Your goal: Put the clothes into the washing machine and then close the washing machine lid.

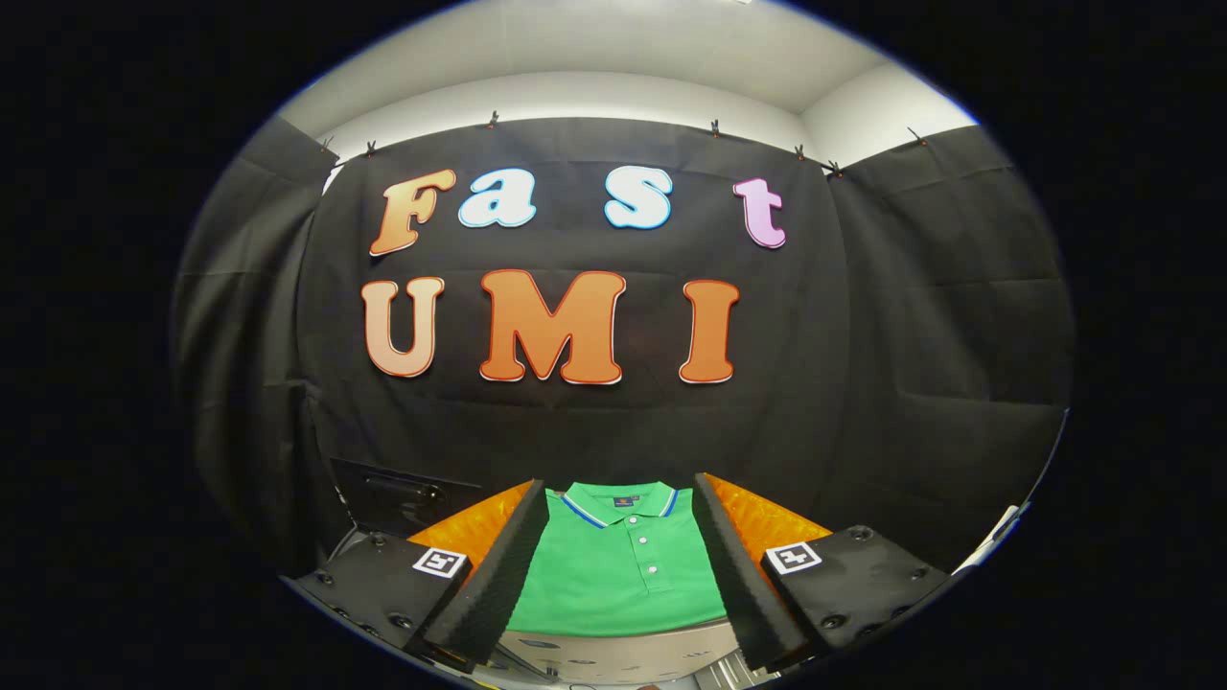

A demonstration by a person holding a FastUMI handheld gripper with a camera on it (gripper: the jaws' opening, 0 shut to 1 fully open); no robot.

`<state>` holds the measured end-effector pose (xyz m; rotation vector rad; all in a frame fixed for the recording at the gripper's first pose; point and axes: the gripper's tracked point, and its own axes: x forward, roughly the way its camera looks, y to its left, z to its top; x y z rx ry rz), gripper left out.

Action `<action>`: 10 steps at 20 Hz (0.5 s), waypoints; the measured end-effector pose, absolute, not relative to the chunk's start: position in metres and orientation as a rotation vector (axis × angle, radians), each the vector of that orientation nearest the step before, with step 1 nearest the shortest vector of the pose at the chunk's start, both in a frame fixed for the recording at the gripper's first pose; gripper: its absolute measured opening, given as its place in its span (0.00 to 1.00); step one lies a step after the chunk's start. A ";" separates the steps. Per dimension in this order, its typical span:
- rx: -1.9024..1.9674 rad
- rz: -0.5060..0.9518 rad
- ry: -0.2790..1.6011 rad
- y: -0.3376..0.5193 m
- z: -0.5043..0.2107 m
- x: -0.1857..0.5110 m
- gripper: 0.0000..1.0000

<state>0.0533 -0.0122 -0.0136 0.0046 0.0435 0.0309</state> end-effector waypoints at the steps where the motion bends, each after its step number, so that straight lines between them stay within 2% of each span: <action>1: 0.019 0.035 0.051 -0.012 -0.017 0.059 0.98; 10: 0.019 0.029 0.164 -0.033 -0.064 0.145 0.98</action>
